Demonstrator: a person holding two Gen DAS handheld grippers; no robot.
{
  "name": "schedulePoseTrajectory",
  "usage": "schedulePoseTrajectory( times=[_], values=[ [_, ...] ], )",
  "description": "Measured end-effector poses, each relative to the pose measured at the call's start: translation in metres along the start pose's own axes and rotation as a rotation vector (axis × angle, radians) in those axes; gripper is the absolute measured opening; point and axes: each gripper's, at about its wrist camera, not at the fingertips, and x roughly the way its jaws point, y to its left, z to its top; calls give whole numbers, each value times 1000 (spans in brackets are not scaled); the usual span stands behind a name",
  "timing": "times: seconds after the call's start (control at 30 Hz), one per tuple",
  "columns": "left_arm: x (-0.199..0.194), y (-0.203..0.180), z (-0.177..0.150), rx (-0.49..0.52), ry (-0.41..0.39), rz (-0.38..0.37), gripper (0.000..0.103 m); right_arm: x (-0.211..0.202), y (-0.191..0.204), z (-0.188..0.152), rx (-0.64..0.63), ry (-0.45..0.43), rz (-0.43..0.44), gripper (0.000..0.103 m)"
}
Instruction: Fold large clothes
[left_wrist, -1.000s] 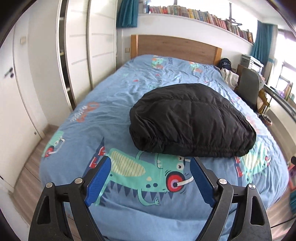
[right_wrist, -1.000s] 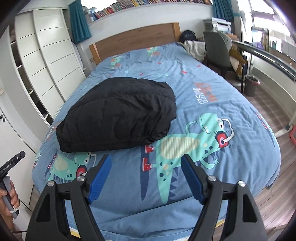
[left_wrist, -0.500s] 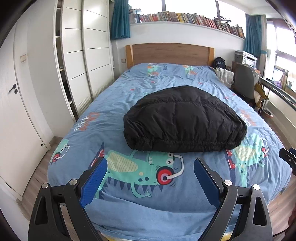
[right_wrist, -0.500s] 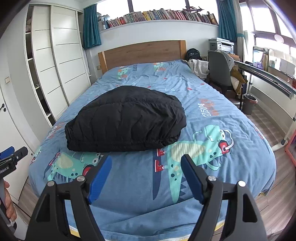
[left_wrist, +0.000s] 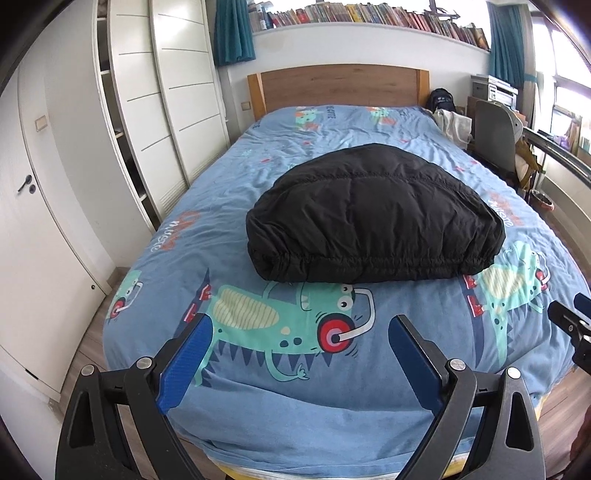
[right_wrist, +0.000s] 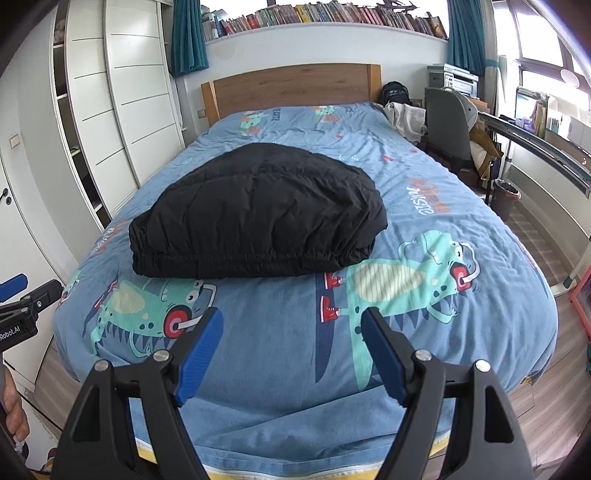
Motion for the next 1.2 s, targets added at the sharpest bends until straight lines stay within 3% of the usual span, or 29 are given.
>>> schedulePoseTrajectory(
  times=[0.47, 0.77, 1.2],
  values=[
    [33, -15, 1, 51, 55, 30, 98, 34, -11, -2, 28, 65, -11, 76],
    [58, -15, -4, 49, 144, -4, 98, 57, -10, -4, 21, 122, -6, 76],
    [79, -15, -10, 51, 212, -27, 98, 74, -5, -5, 10, 165, 0, 76]
  ],
)
